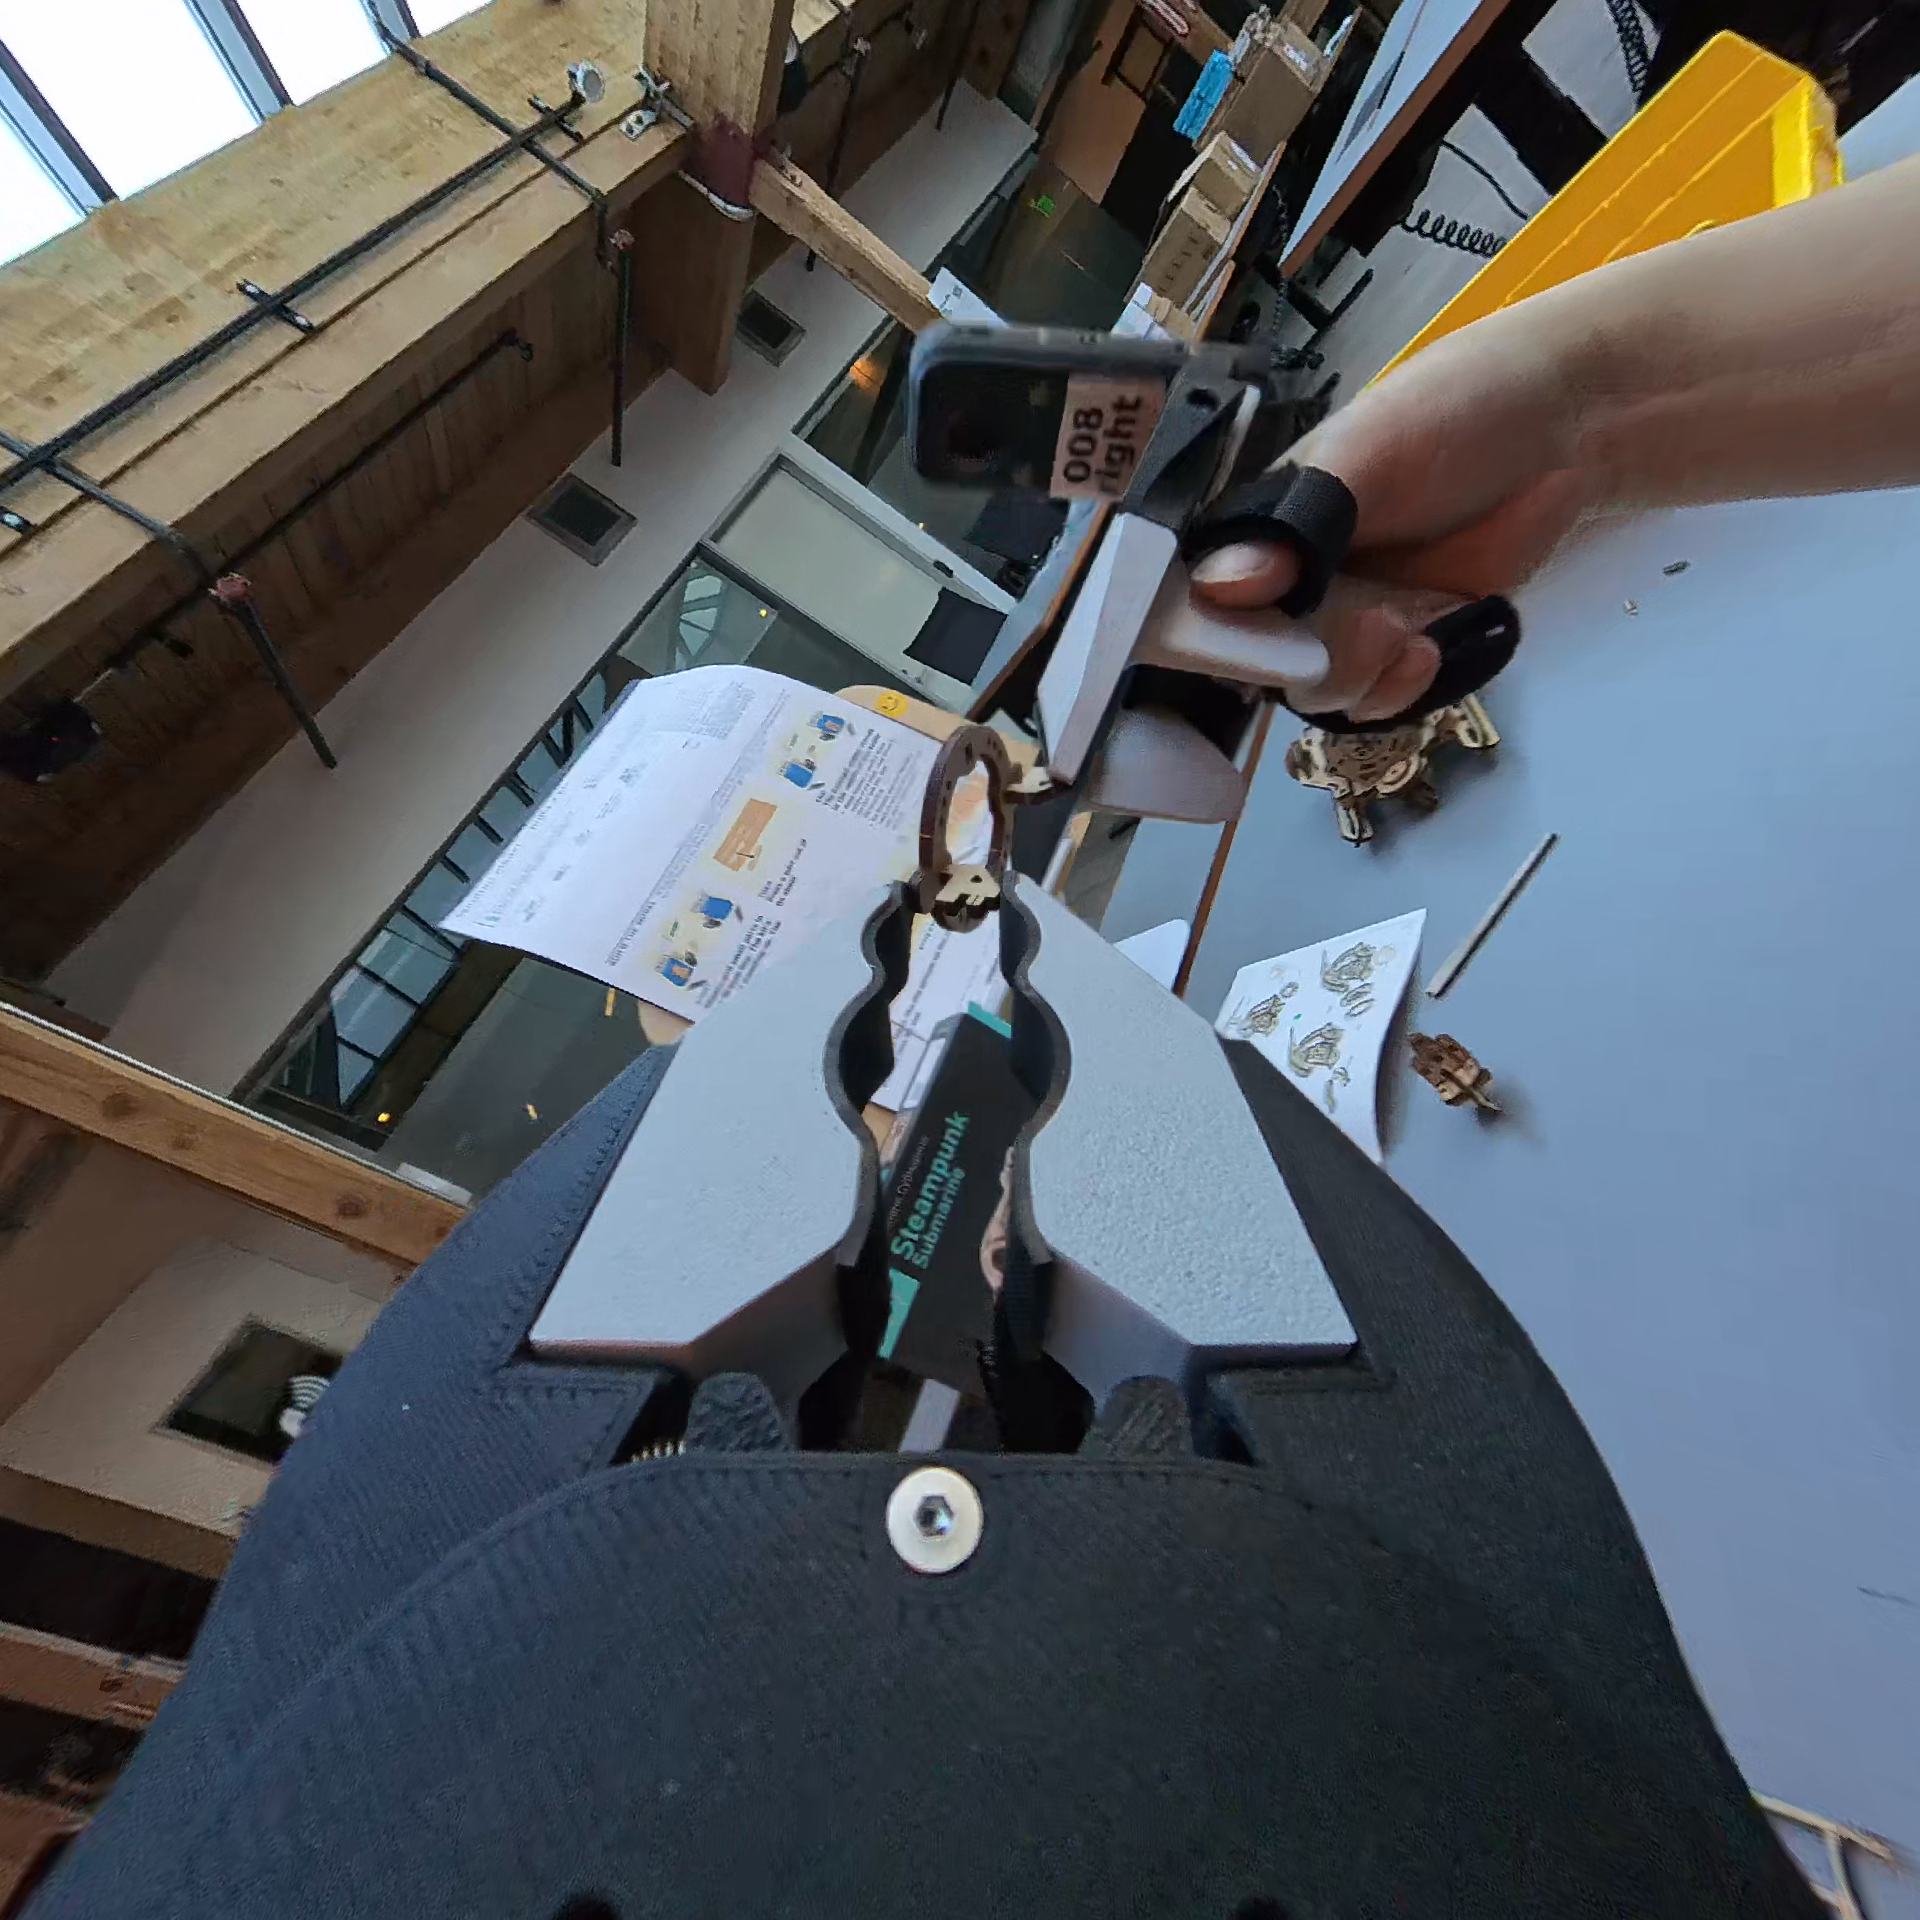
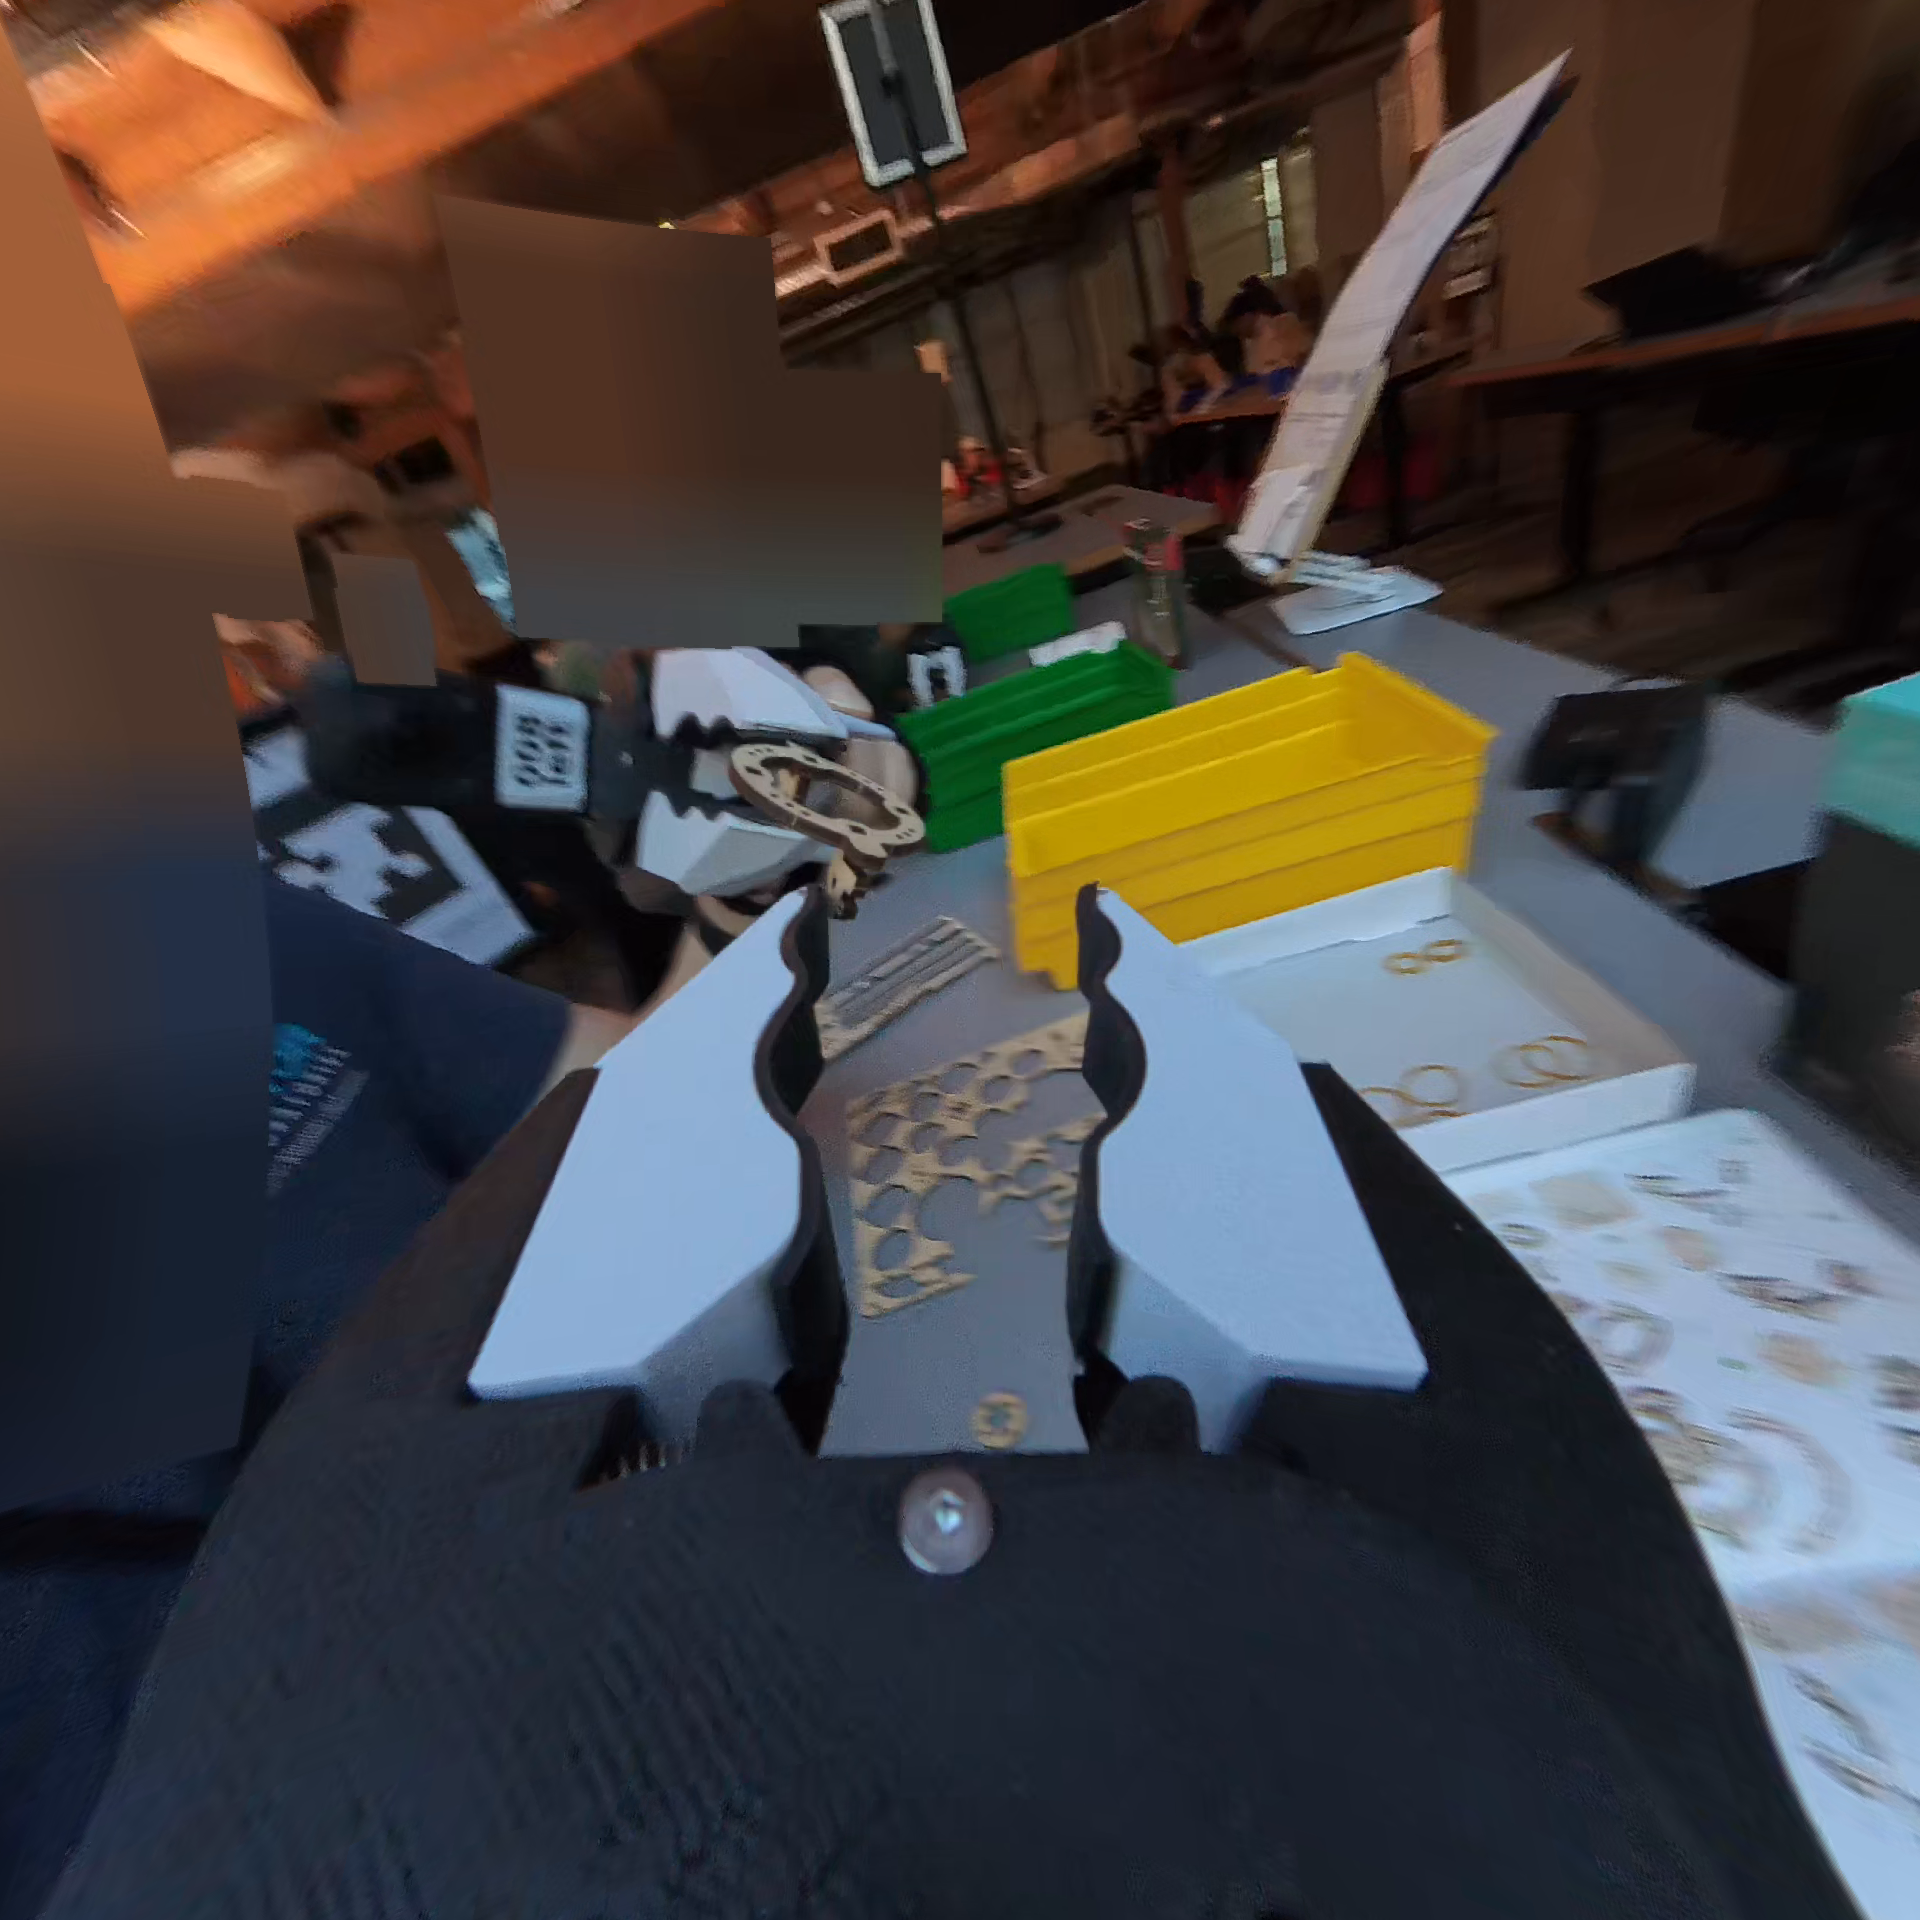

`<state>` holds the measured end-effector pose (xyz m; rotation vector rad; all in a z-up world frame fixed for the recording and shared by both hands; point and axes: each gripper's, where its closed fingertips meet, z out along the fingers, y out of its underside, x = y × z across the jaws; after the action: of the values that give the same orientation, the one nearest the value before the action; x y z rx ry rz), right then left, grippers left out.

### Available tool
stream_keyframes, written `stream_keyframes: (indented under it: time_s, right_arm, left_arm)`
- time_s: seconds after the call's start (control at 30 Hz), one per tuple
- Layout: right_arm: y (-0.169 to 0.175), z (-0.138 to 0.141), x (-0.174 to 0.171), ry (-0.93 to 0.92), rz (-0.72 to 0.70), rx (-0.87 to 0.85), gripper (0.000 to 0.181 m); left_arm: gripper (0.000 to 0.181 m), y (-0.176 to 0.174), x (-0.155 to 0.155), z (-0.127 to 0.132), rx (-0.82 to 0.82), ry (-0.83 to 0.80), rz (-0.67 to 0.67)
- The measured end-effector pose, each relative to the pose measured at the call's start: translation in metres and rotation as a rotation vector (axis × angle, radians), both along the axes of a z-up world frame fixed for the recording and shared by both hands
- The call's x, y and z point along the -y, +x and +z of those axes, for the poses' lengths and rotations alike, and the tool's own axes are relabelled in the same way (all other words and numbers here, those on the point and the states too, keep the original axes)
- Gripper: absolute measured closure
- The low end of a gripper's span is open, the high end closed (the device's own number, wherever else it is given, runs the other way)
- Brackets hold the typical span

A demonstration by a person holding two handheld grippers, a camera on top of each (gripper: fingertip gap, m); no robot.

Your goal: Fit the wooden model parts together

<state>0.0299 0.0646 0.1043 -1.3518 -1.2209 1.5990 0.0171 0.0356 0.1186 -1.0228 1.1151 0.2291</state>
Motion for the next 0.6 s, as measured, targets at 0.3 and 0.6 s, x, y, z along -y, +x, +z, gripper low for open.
stream_keyframes:
  time_s: [0.3,0.6]
  right_arm:
    - [-0.009,-0.011,0.024,0.832,-0.194,0.123,0.157]
    - [-0.01,0.001,0.035,0.677,-0.121,-0.002,0.181]
  left_arm:
    - [0.166,0.011,-0.004,-0.032,-0.014,-0.263,-0.074]
    - [0.153,0.012,-0.005,-0.031,0.163,-0.446,-0.184]
